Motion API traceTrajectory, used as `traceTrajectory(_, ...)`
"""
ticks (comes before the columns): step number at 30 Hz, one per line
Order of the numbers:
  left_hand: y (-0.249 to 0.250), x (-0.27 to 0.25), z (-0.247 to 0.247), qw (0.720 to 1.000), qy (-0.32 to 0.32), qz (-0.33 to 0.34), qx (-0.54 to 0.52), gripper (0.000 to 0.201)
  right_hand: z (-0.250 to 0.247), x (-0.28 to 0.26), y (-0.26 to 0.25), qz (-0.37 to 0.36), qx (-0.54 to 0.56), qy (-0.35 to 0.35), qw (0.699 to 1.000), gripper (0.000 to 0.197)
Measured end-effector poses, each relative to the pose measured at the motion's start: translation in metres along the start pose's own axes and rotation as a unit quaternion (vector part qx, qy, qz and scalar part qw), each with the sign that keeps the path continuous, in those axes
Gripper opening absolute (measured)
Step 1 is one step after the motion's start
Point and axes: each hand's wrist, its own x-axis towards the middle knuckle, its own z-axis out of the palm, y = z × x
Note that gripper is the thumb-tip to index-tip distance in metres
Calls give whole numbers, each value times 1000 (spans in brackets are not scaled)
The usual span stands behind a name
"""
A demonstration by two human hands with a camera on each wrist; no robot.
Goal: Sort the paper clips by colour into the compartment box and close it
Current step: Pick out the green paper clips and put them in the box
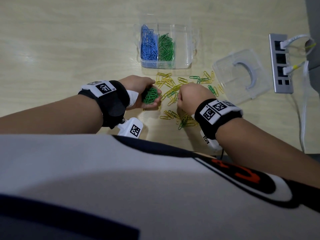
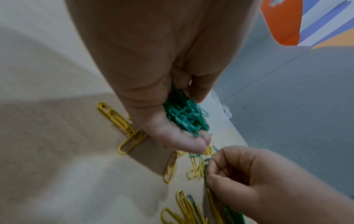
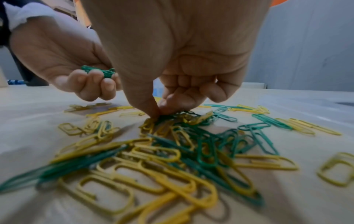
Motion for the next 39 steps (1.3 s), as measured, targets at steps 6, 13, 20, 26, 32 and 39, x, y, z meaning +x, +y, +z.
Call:
traceTrajectory(6, -1, -1, -1, 1000, 3, -4, -12, 41, -1, -3, 13, 21, 10, 42, 999, 16)
traceTrajectory(13, 0, 1, 2, 1000, -3, -12, -15, 40, 0, -7, 21, 19, 37, 64, 997, 22)
traceTrajectory(20, 1, -2, 4, 1000, -2, -9, 8, 40, 2, -5, 13, -38, -16, 92, 995, 20)
traceTrajectory(26, 1, -2, 3, 1000, 5, -5, 13, 40, -4, 4, 11, -35, -76, 44, 996, 18)
traceTrajectory(32, 2, -4, 3, 1000, 10, -6, 16, 40, -12, 2, 6, -27, -48, 28, 998, 21)
traceTrajectory(39, 1, -5, 7, 999, 10, 1, 34, 31, -33, -10, -25, -142, 217, 87, 962, 8)
